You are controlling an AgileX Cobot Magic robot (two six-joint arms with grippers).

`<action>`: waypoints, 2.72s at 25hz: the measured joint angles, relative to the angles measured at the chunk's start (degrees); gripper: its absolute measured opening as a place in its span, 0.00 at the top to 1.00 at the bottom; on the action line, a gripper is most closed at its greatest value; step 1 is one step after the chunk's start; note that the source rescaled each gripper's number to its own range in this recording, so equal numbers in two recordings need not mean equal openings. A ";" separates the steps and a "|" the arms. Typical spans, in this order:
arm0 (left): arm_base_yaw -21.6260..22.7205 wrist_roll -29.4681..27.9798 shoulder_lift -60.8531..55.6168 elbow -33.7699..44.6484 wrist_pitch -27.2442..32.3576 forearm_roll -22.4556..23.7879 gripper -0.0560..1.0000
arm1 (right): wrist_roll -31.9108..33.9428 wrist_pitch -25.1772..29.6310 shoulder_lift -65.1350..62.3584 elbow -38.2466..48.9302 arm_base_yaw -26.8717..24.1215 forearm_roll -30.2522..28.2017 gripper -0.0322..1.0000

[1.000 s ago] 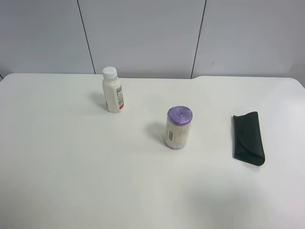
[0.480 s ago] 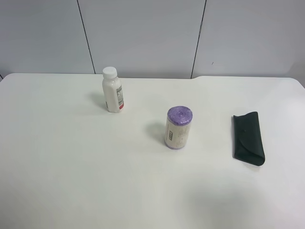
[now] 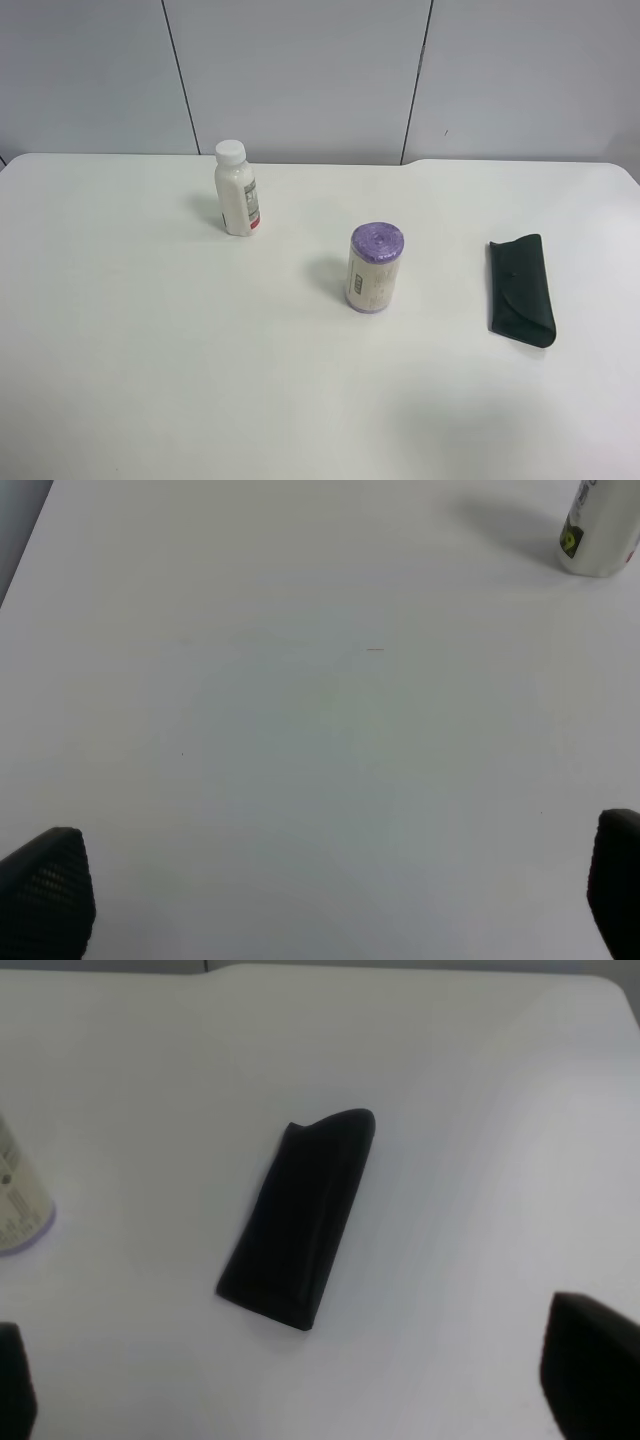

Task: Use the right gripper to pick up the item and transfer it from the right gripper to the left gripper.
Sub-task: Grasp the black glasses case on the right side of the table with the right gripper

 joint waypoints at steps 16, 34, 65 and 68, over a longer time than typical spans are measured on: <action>0.00 -0.05 0.00 0.00 0.00 0.10 0.00 | 7.22 -0.07 35.24 -10.51 0.73 -2.88 0.00; 0.00 -0.10 0.00 0.00 0.00 0.10 0.00 | 12.00 -16.63 87.87 -18.30 0.73 -3.63 0.00; 0.00 -0.18 0.00 0.00 0.00 0.10 0.00 | 7.91 -28.64 107.06 -18.62 0.73 2.88 0.65; 0.00 -0.18 0.00 0.00 0.00 0.10 0.00 | 7.91 -28.07 107.07 -18.62 0.73 2.54 0.81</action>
